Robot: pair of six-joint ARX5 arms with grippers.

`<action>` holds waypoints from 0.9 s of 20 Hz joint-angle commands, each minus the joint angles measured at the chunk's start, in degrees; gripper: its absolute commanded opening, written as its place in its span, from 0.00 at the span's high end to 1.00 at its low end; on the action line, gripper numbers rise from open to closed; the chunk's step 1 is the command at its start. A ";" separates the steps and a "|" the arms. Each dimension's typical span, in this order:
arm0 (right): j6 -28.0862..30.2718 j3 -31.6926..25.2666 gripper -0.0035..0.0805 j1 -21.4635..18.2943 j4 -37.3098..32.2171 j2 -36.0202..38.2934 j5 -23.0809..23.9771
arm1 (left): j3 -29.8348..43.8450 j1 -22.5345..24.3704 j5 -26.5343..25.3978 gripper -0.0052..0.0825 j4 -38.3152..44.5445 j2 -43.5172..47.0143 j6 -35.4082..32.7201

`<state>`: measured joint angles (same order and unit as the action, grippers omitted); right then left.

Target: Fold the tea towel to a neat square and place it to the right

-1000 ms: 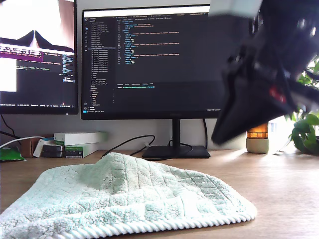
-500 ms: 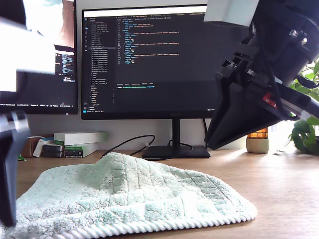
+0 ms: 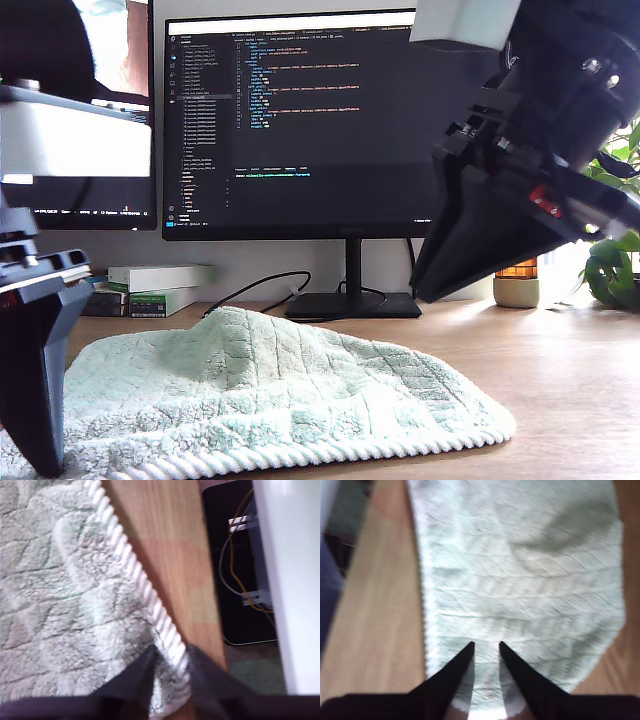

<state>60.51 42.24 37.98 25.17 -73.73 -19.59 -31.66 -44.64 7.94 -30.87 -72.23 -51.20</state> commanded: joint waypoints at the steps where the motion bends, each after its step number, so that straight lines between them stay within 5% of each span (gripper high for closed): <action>1: -0.72 -0.79 0.76 0.85 0.20 0.09 -0.48 | 2.27 0.07 -1.81 0.96 -0.11 -2.12 -0.31; 18: -4.74 -0.79 0.66 2.21 4.26 -6.32 -0.79 | -11.45 0.07 -2.47 0.96 -8.24 0.24 0.50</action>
<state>56.49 42.24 39.86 29.34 -79.13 -20.23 -42.28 -44.60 5.41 -39.22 -72.84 -51.13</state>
